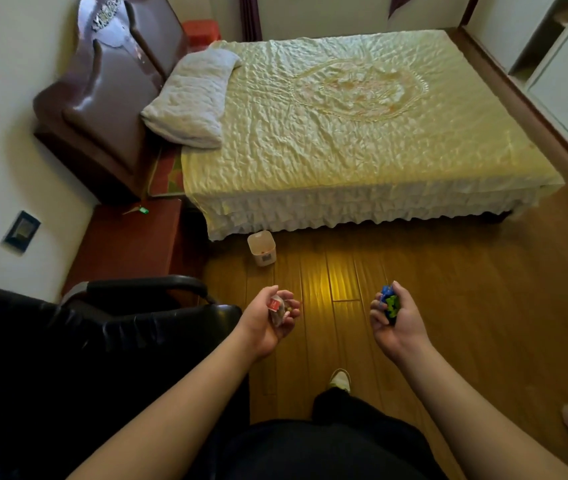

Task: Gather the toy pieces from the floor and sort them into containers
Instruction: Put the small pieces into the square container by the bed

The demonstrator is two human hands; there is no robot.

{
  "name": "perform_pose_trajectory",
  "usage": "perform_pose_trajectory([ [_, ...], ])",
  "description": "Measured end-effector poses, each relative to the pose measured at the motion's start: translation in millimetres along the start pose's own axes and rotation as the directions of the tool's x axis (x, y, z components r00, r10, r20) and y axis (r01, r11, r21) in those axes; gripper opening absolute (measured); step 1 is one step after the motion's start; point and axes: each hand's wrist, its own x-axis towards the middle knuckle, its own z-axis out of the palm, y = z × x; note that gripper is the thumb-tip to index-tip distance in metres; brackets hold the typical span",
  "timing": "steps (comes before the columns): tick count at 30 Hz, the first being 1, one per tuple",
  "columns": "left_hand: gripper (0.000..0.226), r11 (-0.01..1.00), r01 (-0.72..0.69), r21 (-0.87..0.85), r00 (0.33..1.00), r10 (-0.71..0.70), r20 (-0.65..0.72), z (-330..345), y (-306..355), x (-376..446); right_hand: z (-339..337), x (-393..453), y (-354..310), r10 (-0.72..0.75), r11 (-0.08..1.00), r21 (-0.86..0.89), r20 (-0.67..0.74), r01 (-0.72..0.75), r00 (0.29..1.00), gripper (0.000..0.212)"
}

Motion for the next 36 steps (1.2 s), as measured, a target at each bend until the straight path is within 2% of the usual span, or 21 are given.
perform_pose_trajectory([
  [8,0.023,0.996,-0.093,-0.016,0.986,0.09,-0.138,47.1,58.4,60.8,66.6,82.9,-59.7,0.064,0.994,-0.098,0.06,-0.058,0.996,0.02],
  [11,0.023,0.997,-0.076,-0.02,0.984,0.072,-0.165,55.5,72.2,75.1,89.2,106.8,-69.8,0.116,0.989,-0.104,0.084,-0.107,0.99,0.022],
  [15,0.03,1.0,-0.027,-0.016,0.976,0.023,-0.215,51.5,93.9,98.9,116.6,140.5,-71.6,0.166,0.979,-0.136,0.1,-0.152,0.981,0.024],
  [23,0.024,0.999,0.009,0.046,0.913,0.011,-0.409,18.5,164.1,186.1,181.8,228.5,-61.7,0.228,0.966,-0.138,0.046,-0.219,0.973,0.025],
  [28,0.024,0.989,0.084,0.12,0.913,-0.029,-0.406,3.3,224.7,250.4,230.4,287.8,-52.2,0.243,0.962,-0.129,-0.009,-0.242,0.97,0.025],
  [32,0.021,0.981,0.09,0.169,0.919,-0.016,-0.395,-5.9,272.9,290.1,271.2,330.2,-41.9,0.243,0.96,-0.128,-0.055,-0.249,0.968,0.025],
  [36,0.024,0.986,0.098,0.137,0.934,-0.043,-0.355,-13.8,308.3,328.8,298.6,371.4,-31.4,0.253,0.959,-0.112,-0.071,-0.259,0.965,0.026],
])
